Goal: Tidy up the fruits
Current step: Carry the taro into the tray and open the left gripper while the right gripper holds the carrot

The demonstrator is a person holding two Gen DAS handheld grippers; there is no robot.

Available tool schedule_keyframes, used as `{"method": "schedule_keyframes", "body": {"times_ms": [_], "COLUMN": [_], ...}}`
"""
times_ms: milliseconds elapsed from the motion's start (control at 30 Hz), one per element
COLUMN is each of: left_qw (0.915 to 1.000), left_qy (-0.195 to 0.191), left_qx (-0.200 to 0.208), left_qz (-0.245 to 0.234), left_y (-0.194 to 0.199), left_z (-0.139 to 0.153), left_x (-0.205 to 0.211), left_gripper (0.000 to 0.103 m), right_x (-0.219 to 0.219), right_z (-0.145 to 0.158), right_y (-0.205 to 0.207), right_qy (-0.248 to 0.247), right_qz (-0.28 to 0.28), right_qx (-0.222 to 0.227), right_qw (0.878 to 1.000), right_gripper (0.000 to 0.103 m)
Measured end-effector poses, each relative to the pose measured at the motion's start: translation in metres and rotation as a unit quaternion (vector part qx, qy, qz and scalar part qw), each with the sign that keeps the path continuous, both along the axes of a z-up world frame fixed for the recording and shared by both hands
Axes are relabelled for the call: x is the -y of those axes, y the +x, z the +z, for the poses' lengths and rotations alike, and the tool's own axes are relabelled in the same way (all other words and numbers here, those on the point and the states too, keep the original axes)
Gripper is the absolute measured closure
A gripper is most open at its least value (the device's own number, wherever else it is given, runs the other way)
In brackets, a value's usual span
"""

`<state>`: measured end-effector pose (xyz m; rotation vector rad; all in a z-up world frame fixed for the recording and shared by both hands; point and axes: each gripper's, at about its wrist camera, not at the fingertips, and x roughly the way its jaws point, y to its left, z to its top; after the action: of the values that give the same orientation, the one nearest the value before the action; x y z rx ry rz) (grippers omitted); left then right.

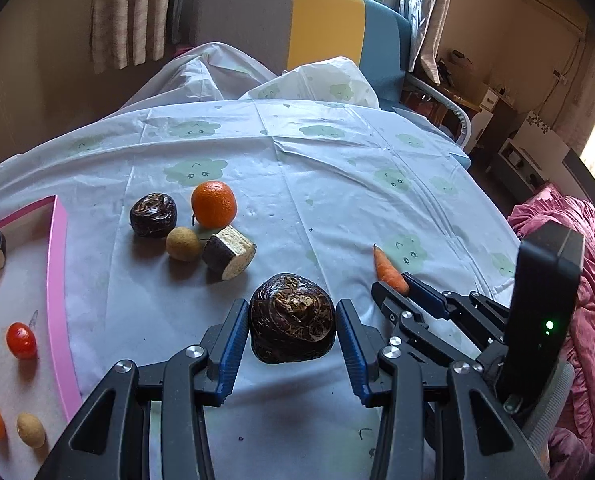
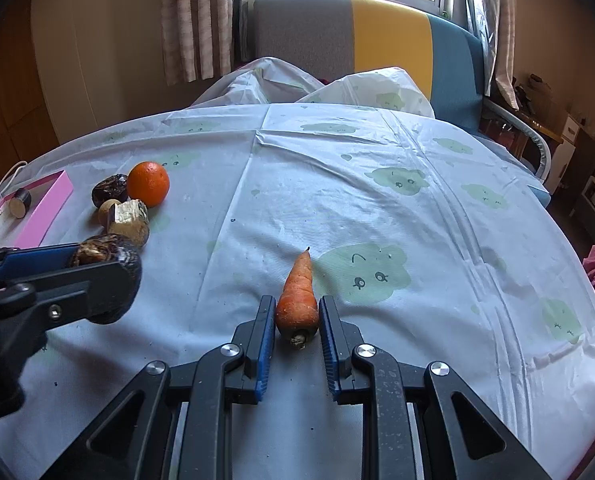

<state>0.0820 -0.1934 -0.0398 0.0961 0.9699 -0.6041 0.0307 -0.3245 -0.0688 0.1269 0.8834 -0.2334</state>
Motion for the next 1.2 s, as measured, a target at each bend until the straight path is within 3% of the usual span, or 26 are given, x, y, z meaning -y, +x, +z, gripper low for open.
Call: {"method": "schedule_keyframes", "body": {"times_ms": [267, 467, 767, 967, 1200], "left_qw": [0.9994, 0.9967, 0.9850, 0.9792, 0.9751], "left_qy": [-0.025, -0.029, 0.009, 0.015, 0.017], "left_qx": [0.015, 0.031, 0.016, 0.001, 0.025], "left_qz": [0.019, 0.069, 0.172, 0.202, 0.220], "left_y": [-0.020, -0.030, -0.024, -0.028, -0.037], "left_z": [0.027, 0.041, 0.011, -0.002, 0.009], "left_x": [-0.043, -0.104, -0.185, -0.204, -0.213], "left_gripper": [0.058, 0.058, 0.058, 0.057, 0.056], "right_x": [-0.004, -0.007, -0.011, -0.024, -0.053], "right_z": [0.000, 0.000, 0.001, 0.007, 0.021], "right_y": [0.001, 0.001, 0.001, -0.005, -0.014], "right_qy": [-0.015, -0.024, -0.039, -0.050, -0.050], "right_qz": [0.001, 0.002, 0.005, 0.014, 0.044], "right_qx": [-0.003, -0.006, -0.008, -0.008, 0.003], "right_qw": [1.000, 1.000, 0.999, 0.999, 0.998], "right_gripper": [0.081, 0.081, 0.083, 0.083, 0.083]}}
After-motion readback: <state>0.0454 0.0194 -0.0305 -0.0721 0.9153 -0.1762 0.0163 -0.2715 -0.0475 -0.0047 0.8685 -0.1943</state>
